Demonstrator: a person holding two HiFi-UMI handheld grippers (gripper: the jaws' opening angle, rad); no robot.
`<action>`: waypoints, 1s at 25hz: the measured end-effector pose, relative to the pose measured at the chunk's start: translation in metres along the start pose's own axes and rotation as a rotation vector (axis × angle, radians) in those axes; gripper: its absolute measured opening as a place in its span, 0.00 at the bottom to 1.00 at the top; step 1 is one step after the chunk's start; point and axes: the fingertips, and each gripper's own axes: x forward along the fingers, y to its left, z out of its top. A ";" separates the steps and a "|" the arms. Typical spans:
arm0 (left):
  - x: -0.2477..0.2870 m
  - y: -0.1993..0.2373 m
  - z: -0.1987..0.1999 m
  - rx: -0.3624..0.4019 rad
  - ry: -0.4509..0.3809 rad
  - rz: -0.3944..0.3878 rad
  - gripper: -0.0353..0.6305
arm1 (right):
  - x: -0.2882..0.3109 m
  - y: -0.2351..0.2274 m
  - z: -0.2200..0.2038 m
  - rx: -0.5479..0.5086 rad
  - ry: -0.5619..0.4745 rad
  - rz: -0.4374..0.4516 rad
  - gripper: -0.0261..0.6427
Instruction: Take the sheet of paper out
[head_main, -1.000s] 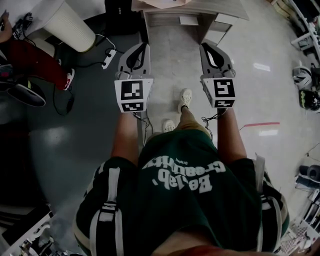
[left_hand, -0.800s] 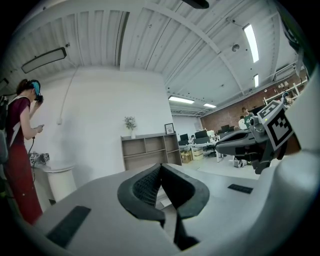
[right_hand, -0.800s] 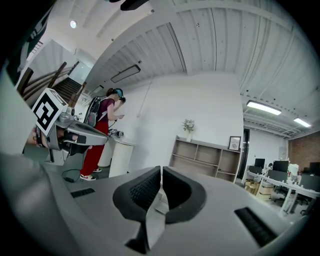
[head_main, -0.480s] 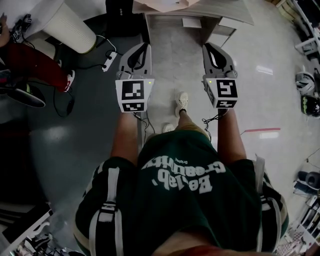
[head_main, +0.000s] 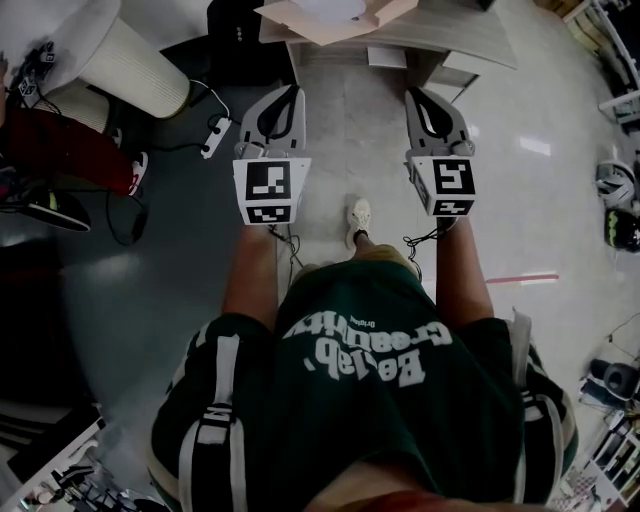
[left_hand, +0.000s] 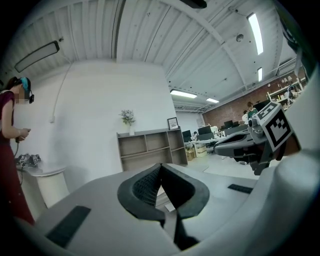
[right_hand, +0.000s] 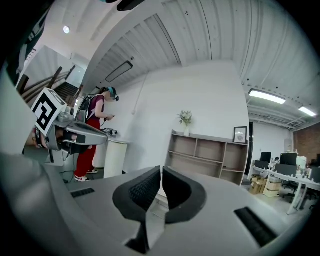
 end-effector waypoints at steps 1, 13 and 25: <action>0.011 0.001 0.001 0.001 0.001 0.004 0.08 | 0.009 -0.008 -0.001 0.001 -0.001 0.006 0.09; 0.126 0.014 0.013 0.022 0.029 0.052 0.08 | 0.103 -0.089 0.002 0.018 -0.053 0.060 0.09; 0.195 0.006 0.018 0.030 0.038 0.065 0.08 | 0.144 -0.146 -0.013 0.037 -0.054 0.068 0.09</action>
